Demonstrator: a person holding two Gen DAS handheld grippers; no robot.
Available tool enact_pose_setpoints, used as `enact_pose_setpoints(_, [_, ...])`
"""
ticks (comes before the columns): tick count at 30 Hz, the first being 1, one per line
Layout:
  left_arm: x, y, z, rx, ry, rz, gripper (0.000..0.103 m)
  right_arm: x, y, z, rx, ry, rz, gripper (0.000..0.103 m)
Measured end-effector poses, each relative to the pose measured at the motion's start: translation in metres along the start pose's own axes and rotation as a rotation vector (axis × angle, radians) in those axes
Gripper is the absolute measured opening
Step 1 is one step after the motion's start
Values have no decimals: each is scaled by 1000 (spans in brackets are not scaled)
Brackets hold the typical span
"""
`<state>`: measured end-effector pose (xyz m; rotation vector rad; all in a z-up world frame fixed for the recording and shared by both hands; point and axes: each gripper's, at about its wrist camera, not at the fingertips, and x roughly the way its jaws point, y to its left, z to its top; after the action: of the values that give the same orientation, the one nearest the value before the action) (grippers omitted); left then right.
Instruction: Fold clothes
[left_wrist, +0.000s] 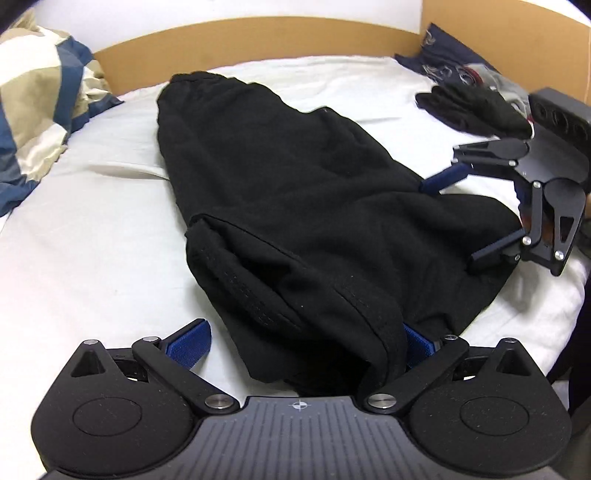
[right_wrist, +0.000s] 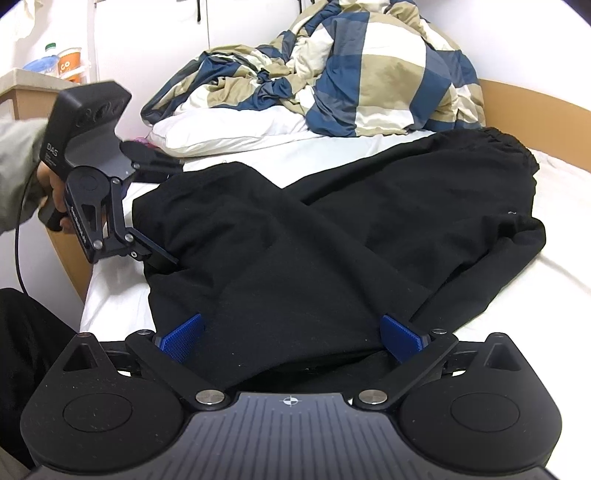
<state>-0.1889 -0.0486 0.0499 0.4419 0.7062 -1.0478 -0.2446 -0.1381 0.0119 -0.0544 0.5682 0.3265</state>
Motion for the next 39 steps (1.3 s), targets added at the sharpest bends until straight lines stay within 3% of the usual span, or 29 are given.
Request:
enact_pose_setpoints(3, [-16,-37,9,193,-31,158,103,-2,8,-1,-35,-14,-51,103])
enact_pose_setpoints(6, [-30,-94,4,605,0,367,102,-8,31,-4,-153,-63,-164,103])
enact_pose_setpoints(7, [-38,-109,0,710,1,392,102,-12,45,-9,-234,-97,-212,103])
enact_pose_setpoints(9, [-50,-130,-7,804,5,345,103,-24,73,-19,-402,-167,-284,103])
enact_pose_setpoints(11, [-55,-139,-10,798,-8,286,103,-39,90,-25,-485,-176,-237,103])
enact_pose_setpoints(13, [-45,-140,-16,855,17,321,103,-51,100,-28,-533,-143,-159,103])
enact_pose_setpoints(15, [-20,-139,-25,974,94,402,102,-52,112,-35,-653,-86,-195,102])
enact_pose_setpoints(17, [-4,-136,-34,1081,100,454,103,-44,120,-44,-778,-30,-273,102])
enact_pose_setpoints(20, [4,-131,-33,1139,132,446,103,-35,128,-54,-901,-28,-357,101])
enact_pose_setpoints(22, [6,-129,-36,1230,146,445,103,-32,132,-56,-943,-33,-373,102])
enact_pose_setpoints(25, [10,-121,-44,1308,151,484,103,-31,130,-57,-946,-19,-392,102])
enact_pose_setpoints(27, [8,-117,-44,1245,123,487,102,-36,130,-50,-900,29,-379,102])
enact_pose_setpoints(29, [5,-112,-48,1214,83,486,102,-49,125,-43,-842,2,-317,102])
enact_pose_setpoints(31, [3,-106,-48,1191,60,478,103,-45,124,-43,-829,-19,-354,102])
enact_pose_setpoints(34, [3,-100,-49,1166,61,471,102,-21,128,-51,-893,26,-416,102])
enact_pose_setpoints(36, [2,-98,-50,1159,60,477,102,-14,130,-47,-866,5,-404,102])
enact_pose_setpoints(39, [3,-92,-48,1137,81,457,100,-4,130,-42,-859,-2,-463,102])
